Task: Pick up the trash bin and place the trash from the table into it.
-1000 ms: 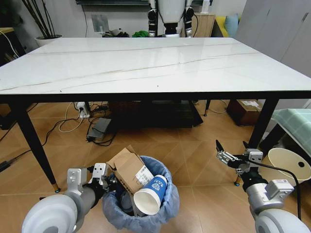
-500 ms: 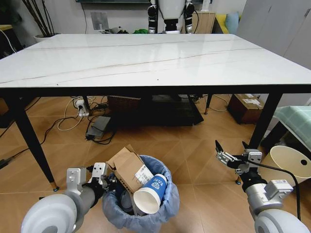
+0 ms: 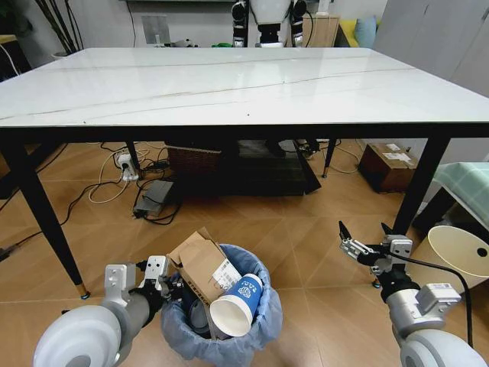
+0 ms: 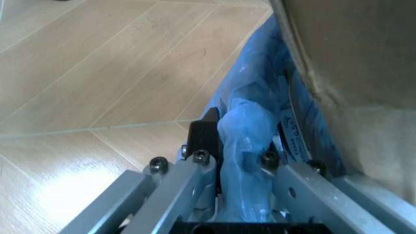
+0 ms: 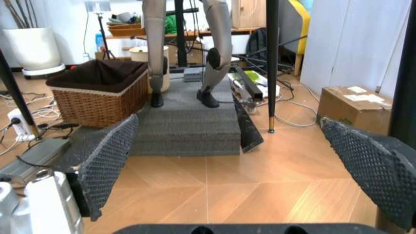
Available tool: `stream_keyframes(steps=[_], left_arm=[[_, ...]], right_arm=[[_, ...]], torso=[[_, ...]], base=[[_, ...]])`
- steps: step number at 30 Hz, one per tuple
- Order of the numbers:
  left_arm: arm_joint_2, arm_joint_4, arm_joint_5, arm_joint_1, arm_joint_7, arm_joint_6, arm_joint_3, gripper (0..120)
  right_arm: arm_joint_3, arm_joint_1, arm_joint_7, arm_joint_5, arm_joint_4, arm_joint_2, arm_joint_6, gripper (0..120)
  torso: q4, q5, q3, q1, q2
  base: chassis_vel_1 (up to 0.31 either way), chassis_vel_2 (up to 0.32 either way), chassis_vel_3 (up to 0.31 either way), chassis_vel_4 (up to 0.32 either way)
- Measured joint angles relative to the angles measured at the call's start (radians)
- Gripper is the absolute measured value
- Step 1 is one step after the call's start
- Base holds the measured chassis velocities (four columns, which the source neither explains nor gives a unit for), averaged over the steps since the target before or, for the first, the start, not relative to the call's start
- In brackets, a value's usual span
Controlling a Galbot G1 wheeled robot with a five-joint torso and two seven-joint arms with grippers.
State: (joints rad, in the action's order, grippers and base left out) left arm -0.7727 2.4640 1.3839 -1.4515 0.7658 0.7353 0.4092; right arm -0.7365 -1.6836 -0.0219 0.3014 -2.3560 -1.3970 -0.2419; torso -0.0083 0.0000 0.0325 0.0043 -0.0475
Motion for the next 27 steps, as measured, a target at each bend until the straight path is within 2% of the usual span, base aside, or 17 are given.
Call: stream_keyframes(steps=[10, 20, 27], left_arm=[[-0.007, -0.005, 0.001, -0.003, 0.001, 0.000, 0.010, 3], [-0.063, -0.049, -0.007, -0.051, 0.001, 0.000, 0.097, 3], [-0.115, -0.138, -0.065, -0.069, -0.007, 0.000, 0.126, 3]], right_arm=[[0.001, 0.000, 0.000, -0.004, 0.002, -0.001, 0.001, 100], [0.004, 0.001, 0.000, -0.008, 0.008, -0.003, 0.005, 100], [0.015, 0.004, 0.000, -0.017, 0.012, -0.007, 0.008, 100]], torso=[[0.0000, 0.0001, -0.033, -0.003, 0.038], [0.0000, 0.0000, -0.033, -0.004, 0.047], [0.0000, 0.0000, -0.033, -0.004, 0.043]], base=[[0.000, 0.000, 0.000, 0.000], [0.000, 0.000, 0.000, 0.000], [0.000, 0.000, 0.000, 0.000]])
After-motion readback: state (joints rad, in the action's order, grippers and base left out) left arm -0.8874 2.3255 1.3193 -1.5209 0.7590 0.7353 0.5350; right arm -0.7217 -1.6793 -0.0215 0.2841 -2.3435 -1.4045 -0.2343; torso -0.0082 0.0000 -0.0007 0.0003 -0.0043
